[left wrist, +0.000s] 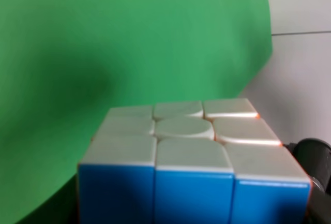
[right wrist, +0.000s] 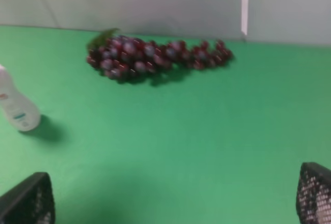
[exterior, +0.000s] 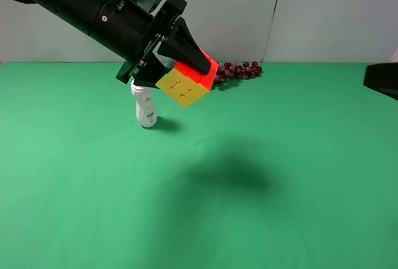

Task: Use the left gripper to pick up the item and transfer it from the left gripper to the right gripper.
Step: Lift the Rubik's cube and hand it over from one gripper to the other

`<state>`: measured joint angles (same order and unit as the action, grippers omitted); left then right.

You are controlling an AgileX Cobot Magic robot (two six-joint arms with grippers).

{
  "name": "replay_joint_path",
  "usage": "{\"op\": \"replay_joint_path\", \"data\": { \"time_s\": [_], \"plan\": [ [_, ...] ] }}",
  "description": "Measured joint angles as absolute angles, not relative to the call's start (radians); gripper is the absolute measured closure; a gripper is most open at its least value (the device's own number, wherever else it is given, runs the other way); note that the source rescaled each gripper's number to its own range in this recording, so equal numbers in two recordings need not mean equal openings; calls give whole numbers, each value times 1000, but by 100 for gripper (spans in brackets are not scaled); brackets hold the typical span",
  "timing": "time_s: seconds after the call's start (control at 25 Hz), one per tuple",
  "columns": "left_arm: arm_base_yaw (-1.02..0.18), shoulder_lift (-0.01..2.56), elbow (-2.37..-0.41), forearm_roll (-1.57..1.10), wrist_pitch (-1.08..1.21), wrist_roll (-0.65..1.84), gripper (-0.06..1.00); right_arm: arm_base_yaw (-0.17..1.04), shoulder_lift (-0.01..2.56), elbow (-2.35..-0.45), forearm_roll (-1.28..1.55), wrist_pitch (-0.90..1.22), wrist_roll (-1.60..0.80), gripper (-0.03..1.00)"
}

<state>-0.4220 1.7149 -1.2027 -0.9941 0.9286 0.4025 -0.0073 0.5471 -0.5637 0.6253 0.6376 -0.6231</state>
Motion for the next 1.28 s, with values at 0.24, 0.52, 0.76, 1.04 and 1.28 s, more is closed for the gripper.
{"op": "replay_joint_path", "data": {
  "time_s": [0.24,0.52,0.76,1.04,1.28],
  "plan": [
    [-422,1715,-1203,-1006,964,440,94,161,639,-564,644,522,-794,-3],
    [-422,1715,-1203,-1090,992,524,94,366,768,-564,651,392,-871,-3],
    [-422,1715,-1203,-1092,997,536,94,550,881,-564,662,230,-874,-3],
    [-422,1715,-1203,-1098,1025,575,94,709,973,-564,678,90,-874,-3],
    [-422,1715,-1203,-1098,1026,619,94,757,977,-565,705,63,-874,-3]
  ]
}}
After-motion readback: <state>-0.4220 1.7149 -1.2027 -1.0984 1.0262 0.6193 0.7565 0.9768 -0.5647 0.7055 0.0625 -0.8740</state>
